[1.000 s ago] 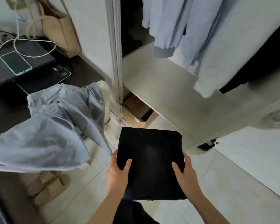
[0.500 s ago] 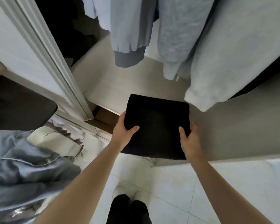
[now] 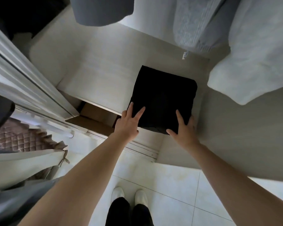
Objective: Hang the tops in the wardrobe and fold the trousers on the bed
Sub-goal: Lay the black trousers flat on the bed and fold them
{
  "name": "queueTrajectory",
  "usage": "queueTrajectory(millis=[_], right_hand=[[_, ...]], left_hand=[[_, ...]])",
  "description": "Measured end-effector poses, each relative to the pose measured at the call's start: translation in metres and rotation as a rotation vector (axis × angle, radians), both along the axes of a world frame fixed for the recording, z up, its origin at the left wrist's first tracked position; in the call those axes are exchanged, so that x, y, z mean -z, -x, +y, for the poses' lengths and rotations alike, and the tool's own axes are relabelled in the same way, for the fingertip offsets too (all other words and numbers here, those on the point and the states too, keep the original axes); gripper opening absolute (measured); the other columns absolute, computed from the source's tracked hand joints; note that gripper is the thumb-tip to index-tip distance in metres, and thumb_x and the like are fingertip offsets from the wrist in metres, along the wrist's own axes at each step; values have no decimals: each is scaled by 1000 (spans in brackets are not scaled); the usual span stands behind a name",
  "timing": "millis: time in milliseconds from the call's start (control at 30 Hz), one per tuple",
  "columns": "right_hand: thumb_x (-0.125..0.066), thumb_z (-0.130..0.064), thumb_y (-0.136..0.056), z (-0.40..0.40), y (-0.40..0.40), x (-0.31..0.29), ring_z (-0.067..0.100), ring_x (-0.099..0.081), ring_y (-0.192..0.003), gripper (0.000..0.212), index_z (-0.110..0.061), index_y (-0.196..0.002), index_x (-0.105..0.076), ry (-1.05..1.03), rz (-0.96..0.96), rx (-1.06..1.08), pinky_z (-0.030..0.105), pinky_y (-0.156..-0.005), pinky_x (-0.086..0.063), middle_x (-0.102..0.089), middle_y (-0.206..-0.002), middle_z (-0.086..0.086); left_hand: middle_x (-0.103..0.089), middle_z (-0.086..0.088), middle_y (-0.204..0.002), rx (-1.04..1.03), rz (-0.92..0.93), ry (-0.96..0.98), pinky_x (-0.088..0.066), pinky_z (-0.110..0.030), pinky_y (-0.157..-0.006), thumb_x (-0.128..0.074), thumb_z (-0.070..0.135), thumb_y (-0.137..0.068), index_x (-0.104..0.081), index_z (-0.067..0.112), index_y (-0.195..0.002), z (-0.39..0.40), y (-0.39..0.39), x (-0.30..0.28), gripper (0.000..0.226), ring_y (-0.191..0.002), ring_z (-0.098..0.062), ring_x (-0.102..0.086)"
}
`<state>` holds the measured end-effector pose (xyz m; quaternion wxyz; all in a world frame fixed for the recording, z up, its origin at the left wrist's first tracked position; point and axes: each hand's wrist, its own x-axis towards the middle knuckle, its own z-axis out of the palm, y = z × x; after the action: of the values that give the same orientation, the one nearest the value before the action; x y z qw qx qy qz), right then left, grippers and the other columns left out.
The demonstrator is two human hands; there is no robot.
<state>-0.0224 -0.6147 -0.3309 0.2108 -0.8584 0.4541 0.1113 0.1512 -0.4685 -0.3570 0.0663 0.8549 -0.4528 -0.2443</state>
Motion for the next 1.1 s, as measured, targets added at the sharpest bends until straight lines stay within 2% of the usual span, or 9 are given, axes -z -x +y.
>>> queueTrajectory(millis=[100, 267, 433, 533, 667, 767, 900, 1033, 1100], right_hand=[[-63, -52, -85, 1, 1, 6, 47, -30, -130, 94, -37, -152, 2, 81, 88, -47, 48, -104, -38, 2, -152, 25], [-56, -43, -93, -11, 7, 11, 45, -37, -118, 77, -36, -152, -7, 263, 112, 19, 50, -98, -40, -13, -148, 22], [-59, -22, -90, -16, 13, 13, 47, -35, -119, 80, -30, -153, -10, 279, 127, 136, 50, -97, -40, -13, -148, 25], [-58, -13, -86, -6, 16, 13, 48, -29, -125, 84, -24, -154, -9, 285, 165, 114, 49, -101, -37, -3, -152, 28], [-59, -14, -84, 8, 27, 14, 48, -19, -134, 86, -22, -154, -9, 292, 179, 66, 47, -106, -35, 7, -154, 29], [-59, -17, -85, 14, 36, 12, 45, -12, -141, 87, -21, -154, -6, 255, 215, 41, 43, -112, -28, 10, -155, 28], [-57, -20, -87, 29, 35, -7, 42, -9, -144, 82, -18, -154, -10, 238, 208, 37, 42, -115, -24, 6, -157, 24], [-54, -21, -91, 58, 30, -32, 36, -6, -147, 77, -13, -153, -10, 144, 109, -73, 40, -117, -25, -3, -160, 14], [-51, -20, -93, 73, 30, -47, 33, -6, -147, 72, -11, -153, -11, 106, 82, -164, 37, -118, -22, -9, -160, 11]], left_hand=[[8, -11, -163, 17, -74, 26, -52, -37, -97, -57, 18, -97, 0, 39, -155, -1, 0, 2, 84, -137, -36, -29], [7, -12, -163, 29, -31, 124, -47, -33, -102, -49, 5, -99, -11, 34, -156, -19, 6, 5, 74, -138, -33, -28], [10, -14, -163, 23, 4, 161, -28, -38, -116, -49, -6, -93, -17, 30, -156, -49, 18, 6, 79, -142, -35, -19], [8, -12, -163, 29, -64, 158, -19, -44, -120, -51, 3, -95, -14, 32, -156, -46, 17, 13, 77, -147, -35, -13], [13, -7, -164, 3, -162, 164, -13, -48, -122, -48, 15, -98, 2, 29, -157, -20, 34, 24, 78, -151, -32, 5], [19, -1, -163, -12, -121, 90, -15, -44, -122, -49, 14, -96, 13, 30, -155, -4, 39, 26, 87, -151, -29, 7], [16, 0, -163, -25, -14, -3, -21, -41, -119, -49, 12, -97, 7, 28, -156, 1, 38, 2, 83, -151, -26, 5], [-5, 1, -165, -88, 80, 0, -38, -40, -112, -49, 13, -98, -6, 25, -157, 26, 48, -28, 74, -151, -24, -6], [-22, 1, -162, -184, 126, 29, -43, -41, -109, -51, 13, -97, -15, 25, -156, 48, 58, -47, 69, -148, -24, -22]])
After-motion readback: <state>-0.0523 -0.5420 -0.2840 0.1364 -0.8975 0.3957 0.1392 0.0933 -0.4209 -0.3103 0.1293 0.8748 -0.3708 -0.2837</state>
